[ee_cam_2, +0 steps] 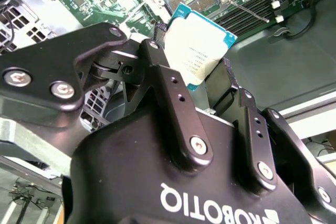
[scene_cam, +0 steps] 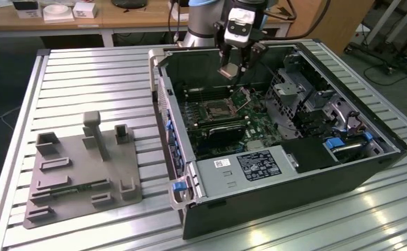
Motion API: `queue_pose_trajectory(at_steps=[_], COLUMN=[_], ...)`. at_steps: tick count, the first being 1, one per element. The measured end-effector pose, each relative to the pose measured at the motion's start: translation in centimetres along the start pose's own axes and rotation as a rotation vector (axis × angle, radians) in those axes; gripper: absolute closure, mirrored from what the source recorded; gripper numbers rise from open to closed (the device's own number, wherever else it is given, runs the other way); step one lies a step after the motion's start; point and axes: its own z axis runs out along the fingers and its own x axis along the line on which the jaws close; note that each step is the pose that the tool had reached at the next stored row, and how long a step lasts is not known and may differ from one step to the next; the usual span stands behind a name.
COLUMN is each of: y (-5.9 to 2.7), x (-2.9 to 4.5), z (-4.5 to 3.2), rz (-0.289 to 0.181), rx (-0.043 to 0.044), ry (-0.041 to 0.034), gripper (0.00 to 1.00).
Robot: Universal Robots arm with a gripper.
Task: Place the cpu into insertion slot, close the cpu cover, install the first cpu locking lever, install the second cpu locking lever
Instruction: 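Place the cpu into insertion slot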
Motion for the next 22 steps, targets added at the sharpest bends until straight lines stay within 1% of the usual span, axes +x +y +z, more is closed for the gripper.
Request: queue_pose_trajectory(at_steps=[3, 9, 13, 22], y=[-0.02, -0.06, -0.08, -0.08], x=[0.00, -0.01, -0.01, -0.02], z=[0.27, 0.89, 1.12, 1.16], rz=[0.016, 0.064, 0.067, 0.067], rx=[0.0018, 0.0050, 0.0099, 0.0101], ry=[0.0000, -0.0012, 0.0006, 0.0009], gripper=[0.46, 0.46, 0.46, 0.46])
